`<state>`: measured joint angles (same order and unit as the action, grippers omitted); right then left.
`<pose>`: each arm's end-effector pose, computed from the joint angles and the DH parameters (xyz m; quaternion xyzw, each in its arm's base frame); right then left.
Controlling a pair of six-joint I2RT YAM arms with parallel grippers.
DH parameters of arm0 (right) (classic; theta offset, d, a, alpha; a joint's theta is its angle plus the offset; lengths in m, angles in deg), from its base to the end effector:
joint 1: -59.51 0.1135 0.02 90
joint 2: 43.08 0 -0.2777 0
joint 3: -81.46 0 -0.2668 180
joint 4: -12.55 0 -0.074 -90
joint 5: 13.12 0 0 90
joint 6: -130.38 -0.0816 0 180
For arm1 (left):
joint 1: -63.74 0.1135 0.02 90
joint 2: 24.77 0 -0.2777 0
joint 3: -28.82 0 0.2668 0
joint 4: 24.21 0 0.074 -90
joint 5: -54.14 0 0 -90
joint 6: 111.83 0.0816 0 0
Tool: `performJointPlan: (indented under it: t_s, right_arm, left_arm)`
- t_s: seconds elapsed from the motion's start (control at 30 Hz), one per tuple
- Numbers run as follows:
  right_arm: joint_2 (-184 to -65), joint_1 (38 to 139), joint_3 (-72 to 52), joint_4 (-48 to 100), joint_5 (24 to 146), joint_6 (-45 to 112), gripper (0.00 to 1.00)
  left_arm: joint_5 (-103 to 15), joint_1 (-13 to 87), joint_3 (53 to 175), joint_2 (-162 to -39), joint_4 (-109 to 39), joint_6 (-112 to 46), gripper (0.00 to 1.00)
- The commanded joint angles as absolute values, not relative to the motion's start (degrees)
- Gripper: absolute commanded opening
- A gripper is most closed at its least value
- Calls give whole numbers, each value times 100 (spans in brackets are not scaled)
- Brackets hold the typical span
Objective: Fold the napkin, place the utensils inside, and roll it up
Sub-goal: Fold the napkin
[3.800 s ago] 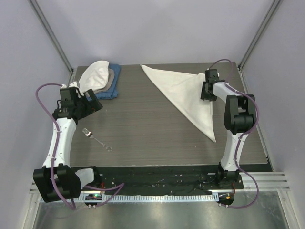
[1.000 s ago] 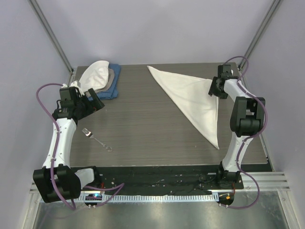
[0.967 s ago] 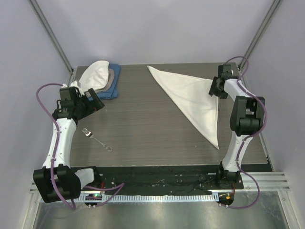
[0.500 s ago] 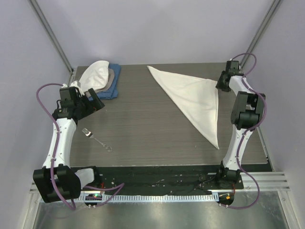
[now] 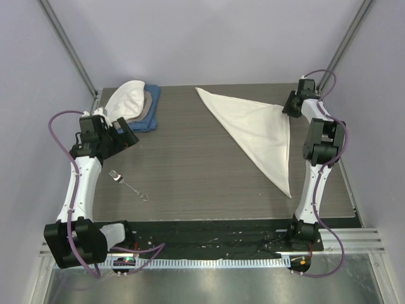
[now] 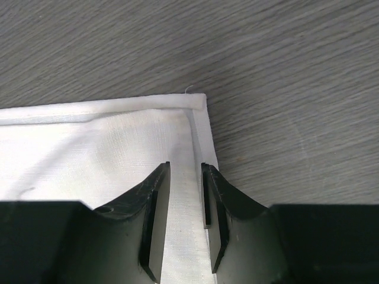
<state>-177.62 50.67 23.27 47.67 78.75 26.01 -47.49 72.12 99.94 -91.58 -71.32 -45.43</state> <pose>0.5729 -0.0864 0.1373 0.1819 0.9151 0.0326 0.3584 0.2889 0.0259 0.2842 -0.2121 0.8875 -0.1448 0.3825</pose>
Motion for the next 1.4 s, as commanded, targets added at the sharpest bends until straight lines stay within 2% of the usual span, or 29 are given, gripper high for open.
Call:
performJointPlan:
  t_s: [0.0,0.87,1.03,1.37]
  right_arm:
    - [-17816,5081,2572,4576,8040,2509,34]
    - [-18212,5125,3073,5200,7714,2921,29]
    - [-18308,5160,3091,5253,7714,2957,15]
    - [-18072,5195,3143,5226,7485,3010,1]
  left_arm:
    - [-4763,7235,10008,-9174,-6973,-4521,100]
    - [-4790,7235,10009,-9166,-6982,-4530,100]
    - [-4772,7235,10008,-9157,-6982,-4530,100]
    - [-4772,7226,10017,-9148,-6982,-4530,100]
